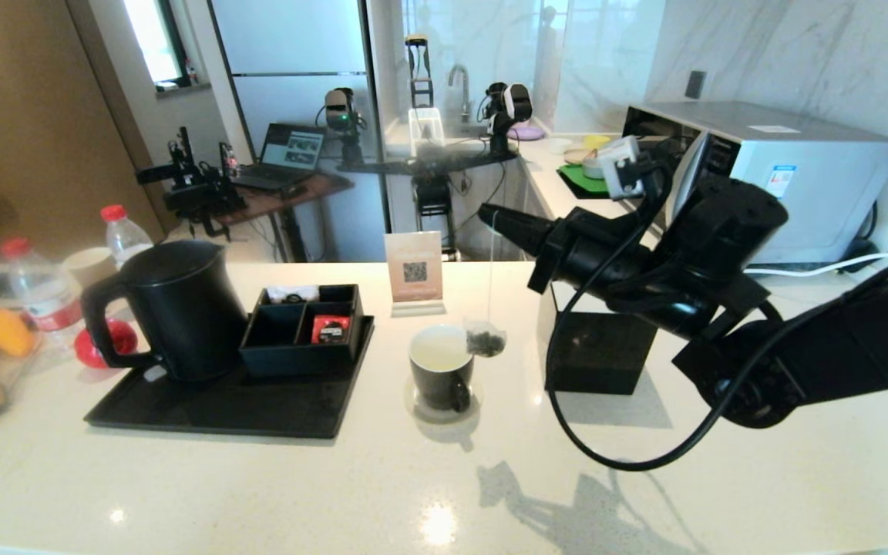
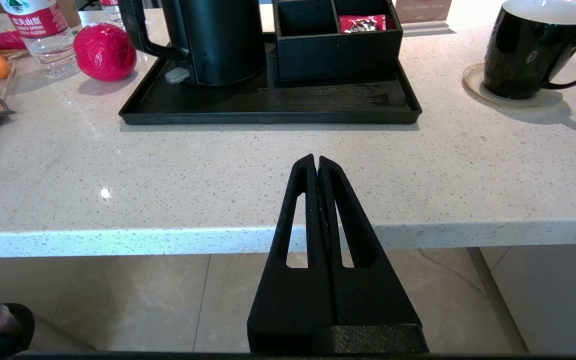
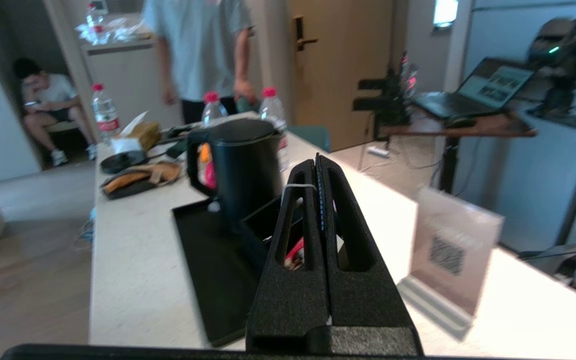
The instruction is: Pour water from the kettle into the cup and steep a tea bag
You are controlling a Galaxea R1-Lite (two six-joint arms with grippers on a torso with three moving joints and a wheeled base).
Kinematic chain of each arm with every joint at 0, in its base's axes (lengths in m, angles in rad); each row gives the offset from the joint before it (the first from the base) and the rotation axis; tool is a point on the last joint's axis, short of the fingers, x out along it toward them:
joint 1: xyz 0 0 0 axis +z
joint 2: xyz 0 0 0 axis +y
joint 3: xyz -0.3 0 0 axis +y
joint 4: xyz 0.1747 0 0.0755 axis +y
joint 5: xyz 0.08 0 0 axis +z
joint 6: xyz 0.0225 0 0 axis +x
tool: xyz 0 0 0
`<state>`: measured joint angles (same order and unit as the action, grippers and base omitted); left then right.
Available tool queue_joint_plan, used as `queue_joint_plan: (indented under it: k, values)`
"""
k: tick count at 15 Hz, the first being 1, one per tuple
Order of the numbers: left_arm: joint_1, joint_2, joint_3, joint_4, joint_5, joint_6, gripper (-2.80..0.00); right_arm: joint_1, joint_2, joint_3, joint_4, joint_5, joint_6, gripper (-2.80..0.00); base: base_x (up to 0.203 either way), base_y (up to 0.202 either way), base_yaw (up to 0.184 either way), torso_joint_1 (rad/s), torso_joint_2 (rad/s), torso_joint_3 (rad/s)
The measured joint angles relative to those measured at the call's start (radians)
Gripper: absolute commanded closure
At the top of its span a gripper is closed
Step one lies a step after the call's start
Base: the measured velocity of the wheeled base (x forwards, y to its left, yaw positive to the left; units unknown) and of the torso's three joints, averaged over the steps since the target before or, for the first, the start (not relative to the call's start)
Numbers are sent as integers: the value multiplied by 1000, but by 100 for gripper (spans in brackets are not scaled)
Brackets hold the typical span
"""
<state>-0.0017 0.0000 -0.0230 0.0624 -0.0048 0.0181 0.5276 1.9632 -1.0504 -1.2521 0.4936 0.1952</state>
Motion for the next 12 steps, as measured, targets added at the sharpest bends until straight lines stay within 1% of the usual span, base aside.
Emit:
queue_joint_plan:
  k: [5,7,9,12]
  values:
    - [1,0,0,0,0,0,0,-122,-46,-92,85,0,-2,0,0,0,0,0,0,0]
    - [1,0,0,0,0,0,0,-178,-54,-117,119,-1,-19,0,0,0,0,0,0,0]
    - [0,0,0,0,0,0,0,-227,-55,-124,126,-2,-44,0,0,0,0,0,0,0]
    - [0,0,0,0,0,0,0,-289,-46,-124,124,-2,-48,0,0,0,0,0,0,0]
